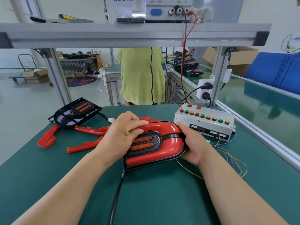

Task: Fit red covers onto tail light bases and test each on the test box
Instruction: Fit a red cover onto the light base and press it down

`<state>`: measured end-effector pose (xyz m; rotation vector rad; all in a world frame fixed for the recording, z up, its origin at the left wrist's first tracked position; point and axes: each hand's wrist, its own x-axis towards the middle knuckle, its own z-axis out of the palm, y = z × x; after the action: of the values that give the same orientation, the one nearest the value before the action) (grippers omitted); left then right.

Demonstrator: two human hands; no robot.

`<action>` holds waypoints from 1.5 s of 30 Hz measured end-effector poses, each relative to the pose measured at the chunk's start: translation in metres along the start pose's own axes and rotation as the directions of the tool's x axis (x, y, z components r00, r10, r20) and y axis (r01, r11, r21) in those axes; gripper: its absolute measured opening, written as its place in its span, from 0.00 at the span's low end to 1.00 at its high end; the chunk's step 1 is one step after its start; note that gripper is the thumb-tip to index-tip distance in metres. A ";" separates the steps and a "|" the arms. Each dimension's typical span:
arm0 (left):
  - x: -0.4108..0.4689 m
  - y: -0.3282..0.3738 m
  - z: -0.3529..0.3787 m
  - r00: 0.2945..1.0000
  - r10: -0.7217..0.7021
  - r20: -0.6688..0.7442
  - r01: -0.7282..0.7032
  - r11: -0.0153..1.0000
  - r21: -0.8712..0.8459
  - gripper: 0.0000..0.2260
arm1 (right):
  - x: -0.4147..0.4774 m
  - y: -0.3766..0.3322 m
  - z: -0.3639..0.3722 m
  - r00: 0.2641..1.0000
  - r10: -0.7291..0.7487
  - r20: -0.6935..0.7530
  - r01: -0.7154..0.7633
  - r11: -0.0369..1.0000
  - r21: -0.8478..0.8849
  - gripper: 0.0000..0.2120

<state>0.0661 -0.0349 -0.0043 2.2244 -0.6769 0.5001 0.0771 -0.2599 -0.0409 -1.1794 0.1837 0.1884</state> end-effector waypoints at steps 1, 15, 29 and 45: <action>0.000 0.000 -0.001 1.000 0.005 -0.002 -0.005 1.000 0.006 0.12 | 0.000 0.000 0.000 1.000 -0.002 0.001 0.002 1.000 -0.001 0.20; 0.000 -0.004 -0.001 1.000 0.005 -0.005 -0.005 1.000 0.005 0.12 | 0.000 0.001 -0.001 0.999 -0.019 0.028 0.019 0.999 -0.033 0.21; -0.004 -0.005 0.007 0.999 -0.039 -0.037 0.034 0.990 -0.134 0.13 | -0.001 0.001 0.002 1.000 -0.015 0.013 0.016 0.999 -0.043 0.21; -0.004 -0.001 -0.001 0.999 0.025 -0.048 -0.023 0.999 0.030 0.13 | 0.000 -0.001 0.003 0.997 -0.075 0.029 0.076 0.996 -0.041 0.22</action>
<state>0.0637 -0.0321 -0.0064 2.2264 -0.6757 0.5773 0.0769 -0.2571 -0.0389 -1.2226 0.1110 0.1427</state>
